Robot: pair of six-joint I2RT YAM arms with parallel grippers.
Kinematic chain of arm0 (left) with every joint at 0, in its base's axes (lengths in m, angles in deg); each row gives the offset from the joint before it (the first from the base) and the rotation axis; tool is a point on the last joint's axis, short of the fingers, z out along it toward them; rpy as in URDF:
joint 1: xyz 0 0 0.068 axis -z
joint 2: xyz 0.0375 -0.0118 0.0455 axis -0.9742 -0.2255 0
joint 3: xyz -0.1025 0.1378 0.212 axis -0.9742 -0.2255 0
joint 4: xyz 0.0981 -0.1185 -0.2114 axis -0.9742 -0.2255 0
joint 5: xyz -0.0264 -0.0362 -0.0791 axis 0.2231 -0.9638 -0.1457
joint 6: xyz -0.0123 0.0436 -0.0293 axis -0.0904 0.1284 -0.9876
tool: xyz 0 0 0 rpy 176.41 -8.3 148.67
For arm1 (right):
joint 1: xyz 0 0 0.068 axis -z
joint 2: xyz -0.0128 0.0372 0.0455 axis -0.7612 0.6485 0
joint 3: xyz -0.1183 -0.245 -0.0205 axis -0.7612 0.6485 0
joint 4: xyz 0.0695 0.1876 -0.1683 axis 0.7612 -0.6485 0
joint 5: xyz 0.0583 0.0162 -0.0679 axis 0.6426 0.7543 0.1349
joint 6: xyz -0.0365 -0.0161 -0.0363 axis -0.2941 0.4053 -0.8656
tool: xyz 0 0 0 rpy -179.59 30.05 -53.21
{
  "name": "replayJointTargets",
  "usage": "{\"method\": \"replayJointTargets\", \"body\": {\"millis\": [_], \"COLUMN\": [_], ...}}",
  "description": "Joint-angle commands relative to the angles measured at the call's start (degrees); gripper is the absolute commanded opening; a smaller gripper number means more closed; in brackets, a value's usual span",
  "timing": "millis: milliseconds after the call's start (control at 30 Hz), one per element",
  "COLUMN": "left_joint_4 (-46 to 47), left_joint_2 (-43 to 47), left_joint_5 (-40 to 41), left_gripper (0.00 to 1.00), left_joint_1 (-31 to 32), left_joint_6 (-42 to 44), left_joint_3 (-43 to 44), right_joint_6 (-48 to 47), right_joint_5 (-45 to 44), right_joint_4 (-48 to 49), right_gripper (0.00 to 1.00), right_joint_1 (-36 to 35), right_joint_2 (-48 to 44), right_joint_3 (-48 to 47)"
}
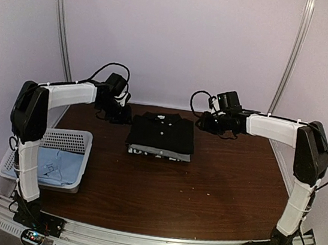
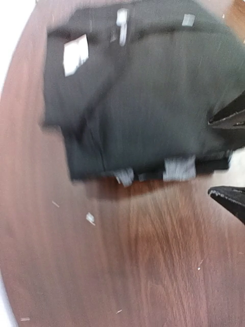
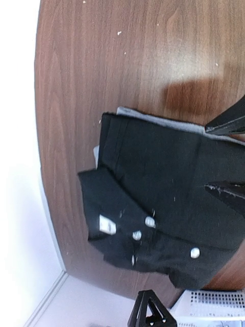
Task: Fold and stack the long sleeve shirts
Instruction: Place the square-folded shirt on the square-folded shirt, then move the square-folded shirt to the center of the board.
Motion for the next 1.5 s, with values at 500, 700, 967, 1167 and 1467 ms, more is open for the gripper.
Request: {"method": "replayJointTargets", "body": {"millis": [500,700,967,1167,1467], "left_joint_4": [13.3,12.4,14.4,20.7,27.1], "left_joint_2": [6.8,10.3,11.8,4.5,-4.0], "left_joint_5": [-8.0,-4.9,-1.2,-11.4,-21.2], "left_gripper": [0.3,0.3,0.62,0.84,0.98], "left_joint_1": [8.1,6.5,0.3,-4.4,-5.5], "left_joint_6": [-6.6,-6.7,-7.3,-8.0,-9.2], "left_joint_3": [-18.0,-17.1,-15.8,-12.2,-8.2], "right_joint_6": [2.7,2.2,0.5,-0.2,-0.2], "right_joint_5": [2.2,1.4,-3.0,-4.7,-5.5], "right_joint_4": [6.8,5.7,4.7,3.5,4.0], "right_gripper": [0.27,0.33,0.75,0.95,0.97], "right_joint_1": [-8.6,-8.7,-8.6,-8.3,-8.1], "right_joint_2": [-0.7,-3.8,-11.6,-14.5,-16.9], "right_joint_3": [10.9,11.7,14.1,14.7,17.2]}}
